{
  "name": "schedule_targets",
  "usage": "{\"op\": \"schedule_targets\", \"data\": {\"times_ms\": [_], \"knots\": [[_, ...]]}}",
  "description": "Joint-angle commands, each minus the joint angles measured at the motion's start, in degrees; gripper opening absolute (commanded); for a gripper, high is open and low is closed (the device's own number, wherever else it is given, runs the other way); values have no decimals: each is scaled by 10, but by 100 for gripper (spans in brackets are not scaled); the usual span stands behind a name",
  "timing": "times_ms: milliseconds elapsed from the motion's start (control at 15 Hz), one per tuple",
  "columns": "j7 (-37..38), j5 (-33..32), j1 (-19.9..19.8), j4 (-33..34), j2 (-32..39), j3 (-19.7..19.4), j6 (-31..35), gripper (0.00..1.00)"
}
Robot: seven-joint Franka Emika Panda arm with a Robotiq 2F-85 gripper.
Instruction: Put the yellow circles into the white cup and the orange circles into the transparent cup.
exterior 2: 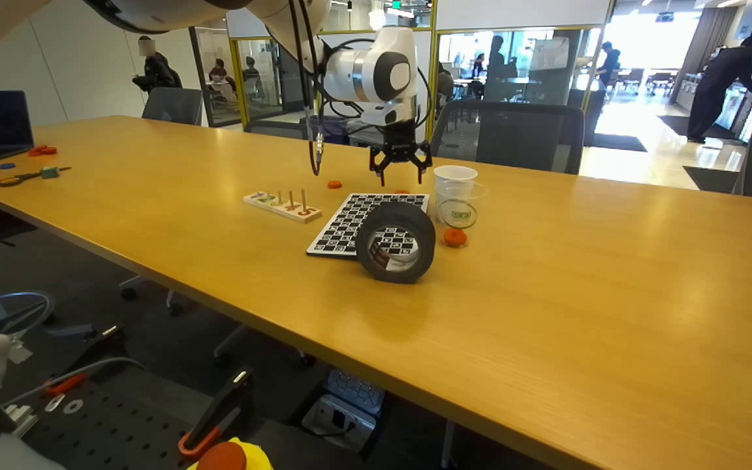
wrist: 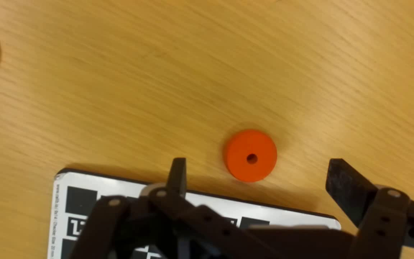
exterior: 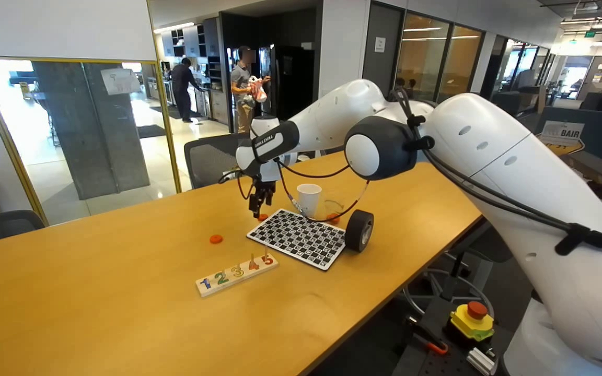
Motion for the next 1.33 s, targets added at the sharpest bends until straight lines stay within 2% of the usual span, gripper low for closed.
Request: {"op": "schedule_targets", "data": {"times_ms": [0, 1267], "knots": [[24, 8, -9, 54, 28, 9, -25, 100], [33, 6, -32, 154, 94, 17, -97, 100]]}}
